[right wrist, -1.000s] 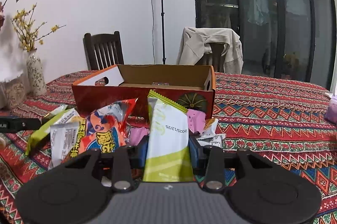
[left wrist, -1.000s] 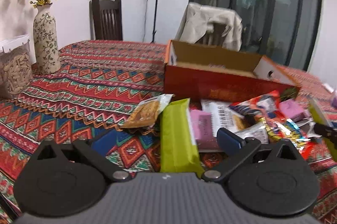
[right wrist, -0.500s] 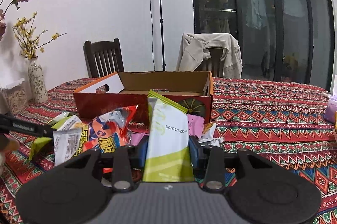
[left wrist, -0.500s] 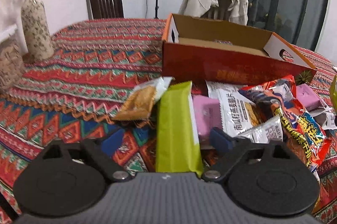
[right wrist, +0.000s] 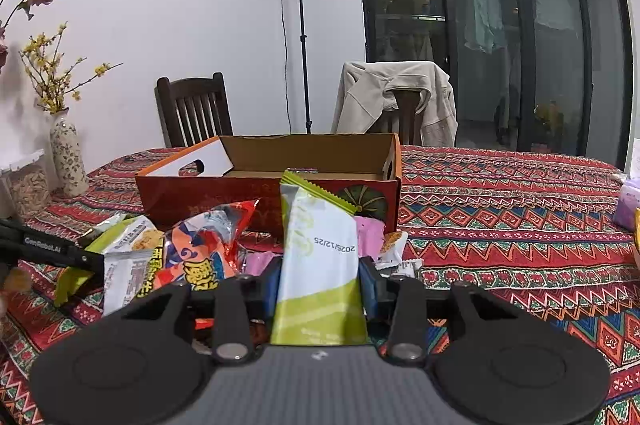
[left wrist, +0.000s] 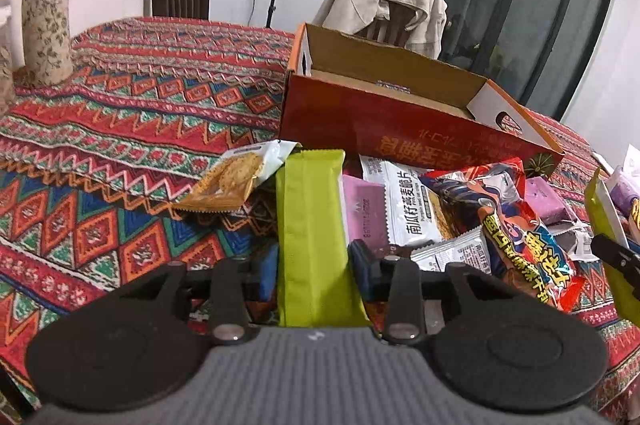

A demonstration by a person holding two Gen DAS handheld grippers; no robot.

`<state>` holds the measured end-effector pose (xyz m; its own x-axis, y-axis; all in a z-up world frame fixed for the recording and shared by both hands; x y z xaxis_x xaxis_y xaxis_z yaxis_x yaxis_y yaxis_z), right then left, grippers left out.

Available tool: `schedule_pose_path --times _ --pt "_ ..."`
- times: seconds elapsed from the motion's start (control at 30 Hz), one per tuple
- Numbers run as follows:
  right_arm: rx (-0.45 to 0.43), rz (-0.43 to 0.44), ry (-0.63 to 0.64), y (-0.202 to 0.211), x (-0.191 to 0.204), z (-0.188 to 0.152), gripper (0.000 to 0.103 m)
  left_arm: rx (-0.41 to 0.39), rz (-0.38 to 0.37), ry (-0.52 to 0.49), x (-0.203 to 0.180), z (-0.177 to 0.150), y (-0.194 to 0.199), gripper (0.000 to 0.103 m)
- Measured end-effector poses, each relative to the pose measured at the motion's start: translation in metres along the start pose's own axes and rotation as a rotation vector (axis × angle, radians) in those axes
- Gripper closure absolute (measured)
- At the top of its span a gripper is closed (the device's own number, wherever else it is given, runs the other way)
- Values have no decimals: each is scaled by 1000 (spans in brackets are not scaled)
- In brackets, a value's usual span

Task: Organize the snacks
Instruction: 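Grasp the green bar with the left tool while the right tool holds a white-green packet, then carry both packets into the orange box and open both tools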

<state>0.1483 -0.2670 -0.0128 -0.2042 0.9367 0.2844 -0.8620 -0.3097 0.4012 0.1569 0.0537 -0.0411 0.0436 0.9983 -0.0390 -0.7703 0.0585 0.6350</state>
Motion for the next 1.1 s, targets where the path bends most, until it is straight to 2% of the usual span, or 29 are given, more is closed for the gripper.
schedule_pose_path --times 0.27,0.53,0.8,1.1 --pt "3 5 0 -1 0 0 65 -82 35 -50 -9 3 22 65" --pt "-18 4 28 3 7 9 65 -160 46 -96 -23 20 45 65" --pt "-62 4 76 8 26 37 65 -220 49 -132 -41 43 54 65" --pt "-81 -8 96 -17 44 75 65 -282 54 -147 -60 82 51 65"
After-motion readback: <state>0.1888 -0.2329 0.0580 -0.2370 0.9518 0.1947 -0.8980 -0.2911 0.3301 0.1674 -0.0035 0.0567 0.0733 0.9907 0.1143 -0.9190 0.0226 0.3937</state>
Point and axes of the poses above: each gripper's, at about its wrist camera, not at the fingertips, and y roughly against the way its jaws point, x to its left, z to its top, the point moved 2 cm from there along -y, roughly the way its jaws point, and after that the axes turned 12 degrees about -y, right-handed, at the moved point
